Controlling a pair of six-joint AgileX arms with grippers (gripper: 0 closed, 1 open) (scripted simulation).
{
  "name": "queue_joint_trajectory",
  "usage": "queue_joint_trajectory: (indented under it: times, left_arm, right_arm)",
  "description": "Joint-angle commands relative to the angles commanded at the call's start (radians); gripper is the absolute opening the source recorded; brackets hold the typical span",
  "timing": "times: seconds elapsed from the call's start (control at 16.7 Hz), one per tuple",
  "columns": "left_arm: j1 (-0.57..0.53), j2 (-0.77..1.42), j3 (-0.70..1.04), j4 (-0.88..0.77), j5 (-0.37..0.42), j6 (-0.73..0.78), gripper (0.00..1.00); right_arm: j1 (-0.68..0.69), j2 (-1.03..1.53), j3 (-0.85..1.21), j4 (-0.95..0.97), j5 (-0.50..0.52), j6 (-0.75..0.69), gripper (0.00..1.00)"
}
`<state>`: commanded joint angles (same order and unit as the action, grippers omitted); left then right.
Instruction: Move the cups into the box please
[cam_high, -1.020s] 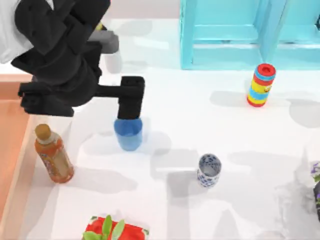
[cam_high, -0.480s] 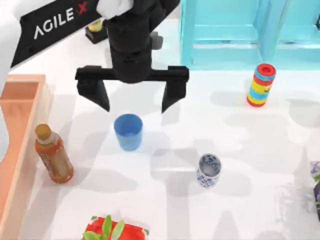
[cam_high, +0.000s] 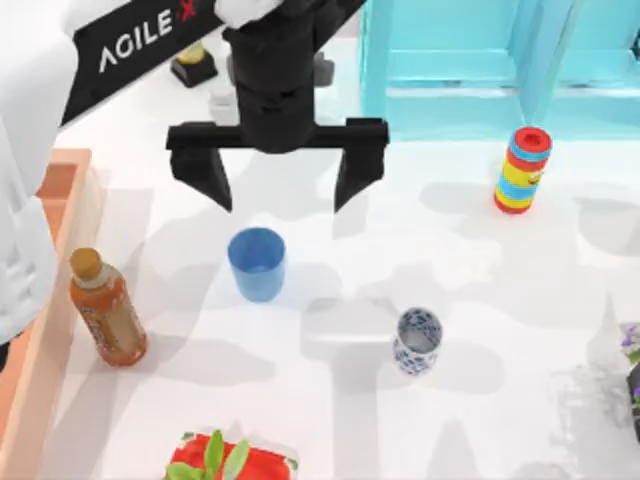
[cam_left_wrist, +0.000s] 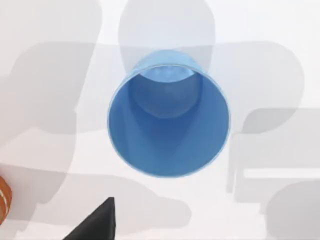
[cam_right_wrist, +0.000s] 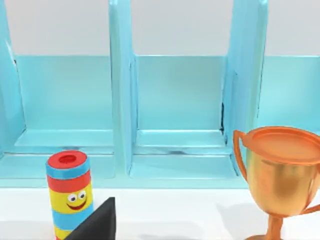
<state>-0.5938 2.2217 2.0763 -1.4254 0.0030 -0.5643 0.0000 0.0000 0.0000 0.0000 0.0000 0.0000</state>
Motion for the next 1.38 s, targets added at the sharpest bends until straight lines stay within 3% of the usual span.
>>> queue_joint_trajectory:
  times: [0.24, 0.66, 0.96, 1.38]
  left_arm:
    - [0.001, 0.002, -0.041, 0.041, 0.000, 0.001, 1.00]
    - [0.003, 0.037, -0.305, 0.345, 0.000, 0.003, 1.00]
    - [0.003, 0.042, -0.330, 0.372, 0.000, 0.003, 1.00]
    - [0.003, 0.042, -0.330, 0.372, 0.000, 0.003, 0.47]
  right_arm:
    - [0.000, 0.000, 0.000, 0.000, 0.000, 0.000, 1.00]
    - [0.000, 0.000, 0.000, 0.000, 0.000, 0.000, 1.00]
    - [0.000, 0.000, 0.000, 0.000, 0.000, 0.000, 1.00]
    - [0.000, 0.000, 0.000, 0.000, 0.000, 0.000, 1.00]
